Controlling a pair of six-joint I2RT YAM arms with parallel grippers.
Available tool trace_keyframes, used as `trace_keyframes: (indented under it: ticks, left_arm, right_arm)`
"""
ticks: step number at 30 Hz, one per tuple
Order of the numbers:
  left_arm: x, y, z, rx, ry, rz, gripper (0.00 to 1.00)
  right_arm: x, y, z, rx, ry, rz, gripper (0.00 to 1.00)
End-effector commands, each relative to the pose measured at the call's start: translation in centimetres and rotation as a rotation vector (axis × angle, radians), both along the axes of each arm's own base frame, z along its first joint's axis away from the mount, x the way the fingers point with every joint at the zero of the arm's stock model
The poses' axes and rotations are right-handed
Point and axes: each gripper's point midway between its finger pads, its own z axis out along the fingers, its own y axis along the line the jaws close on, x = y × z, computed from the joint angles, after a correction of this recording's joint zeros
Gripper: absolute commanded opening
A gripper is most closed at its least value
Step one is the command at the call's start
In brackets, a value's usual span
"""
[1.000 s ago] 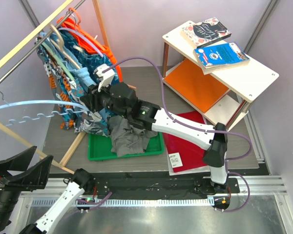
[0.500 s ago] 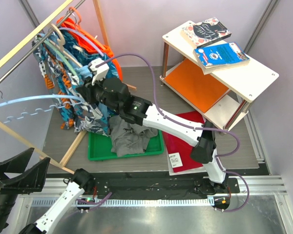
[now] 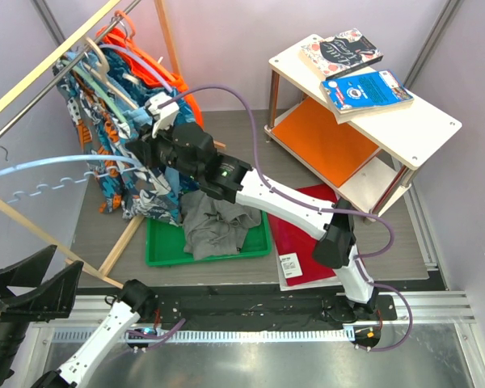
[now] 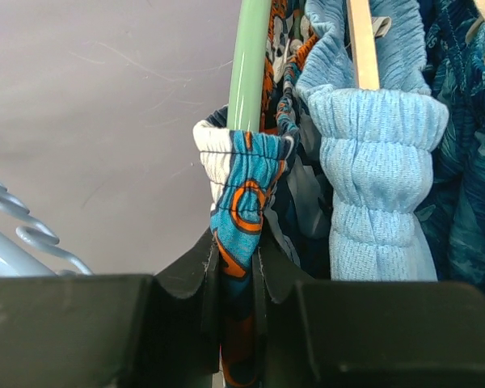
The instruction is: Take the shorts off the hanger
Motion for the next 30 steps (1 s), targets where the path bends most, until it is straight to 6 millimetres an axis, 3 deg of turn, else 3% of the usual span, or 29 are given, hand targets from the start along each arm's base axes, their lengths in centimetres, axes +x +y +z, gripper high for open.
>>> trace_keyframes:
  ticks: [1,2,3,8,11,12,13,21,27,29,30]
  left_arm:
    - [0.0,0.1,0.0,-0.010,0.006,-0.002,0.86]
    - [0.0,0.2,0.0,-0.013,0.006,0.003,0.86]
    - [0.0,0.2,0.0,-0.015,0.007,0.003,0.86]
    - [0.0,0.2,0.2,-0.024,0.005,0.002,0.86]
    - [0.1,0.2,0.2,-0.026,0.007,0.000,0.86]
    - [0.1,0.1,0.1,-0.025,0.009,-0.002,0.86]
    - [0.1,0.1,0.2,-0.025,0.008,-0.005,0.86]
    - [0.1,0.1,0.1,-0.031,0.015,-0.003,0.86]
    - [0.1,0.1,0.1,-0.030,0.016,-0.005,0.86]
    - [0.1,0.1,0.0,-0.030,0.017,-0.003,0.86]
    - [0.2,0.1,0.0,-0.030,0.018,-0.002,0.86]
  right_arm:
    - [-2.4,0.5,3.2,0.057,-0.131,0.124,0.01]
    - [-2.6,-0.1,4.8,0.093,-0.166,0.120,0.01]
    - [-2.5,-0.2,3.9,0.078,-0.174,0.117,0.01]
    - [-3.5,-2.1,6.7,0.200,-0.241,0.109,0.01]
    - [-4.1,-2.9,7.5,0.256,-0.252,0.113,0.01]
    - [-4.1,-2.8,6.7,0.252,-0.247,0.114,0.01]
    - [-4.3,-3.4,7.7,0.290,-0.260,0.114,0.01]
    - [-4.2,-3.6,9.0,0.337,-0.276,0.096,0.01]
    - [-4.3,-3.9,8.8,0.292,-0.253,0.098,0.01]
    - [-4.2,-3.2,6.8,0.207,-0.212,0.111,0.01]
    - [-4.0,-2.8,6.8,0.172,-0.217,0.115,0.01]
